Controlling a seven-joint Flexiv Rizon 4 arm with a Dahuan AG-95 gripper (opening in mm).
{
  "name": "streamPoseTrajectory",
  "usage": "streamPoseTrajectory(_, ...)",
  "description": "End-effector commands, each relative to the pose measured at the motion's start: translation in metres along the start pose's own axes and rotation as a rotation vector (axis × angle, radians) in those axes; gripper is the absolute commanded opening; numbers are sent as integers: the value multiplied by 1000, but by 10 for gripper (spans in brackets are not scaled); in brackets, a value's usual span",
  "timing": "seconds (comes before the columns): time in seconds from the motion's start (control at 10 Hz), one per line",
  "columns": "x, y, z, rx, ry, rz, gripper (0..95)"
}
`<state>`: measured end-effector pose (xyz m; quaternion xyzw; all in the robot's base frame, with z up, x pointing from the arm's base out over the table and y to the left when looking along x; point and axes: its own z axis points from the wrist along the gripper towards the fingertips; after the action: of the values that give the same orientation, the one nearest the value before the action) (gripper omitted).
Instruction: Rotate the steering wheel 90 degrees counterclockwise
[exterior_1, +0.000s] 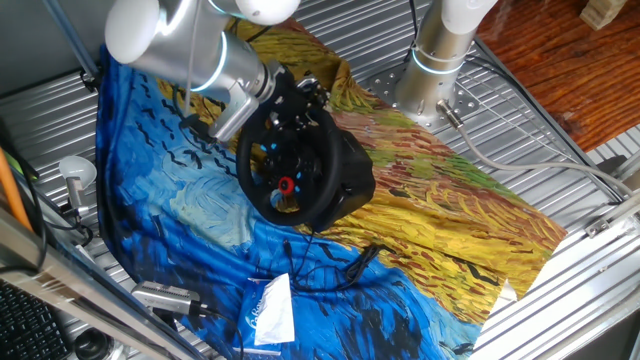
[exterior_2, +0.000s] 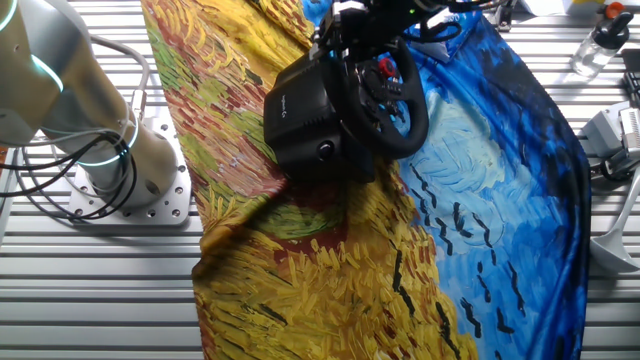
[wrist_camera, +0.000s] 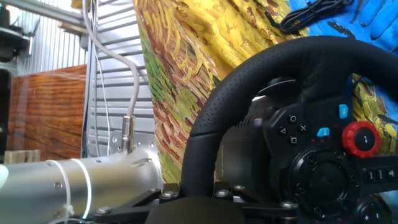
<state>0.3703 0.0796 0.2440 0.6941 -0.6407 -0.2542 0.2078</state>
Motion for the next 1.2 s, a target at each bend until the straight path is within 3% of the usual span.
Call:
streamPoseTrajectory(0.1,1,0,0,5,7,-14,0)
streamPoseTrajectory(0.5,5,0,0,11,52,-44,0)
streamPoseTrajectory(0.8,8,0,1,37,60,-59,0)
streamPoseTrajectory(1.2,13,0,1,50,80,-75,0)
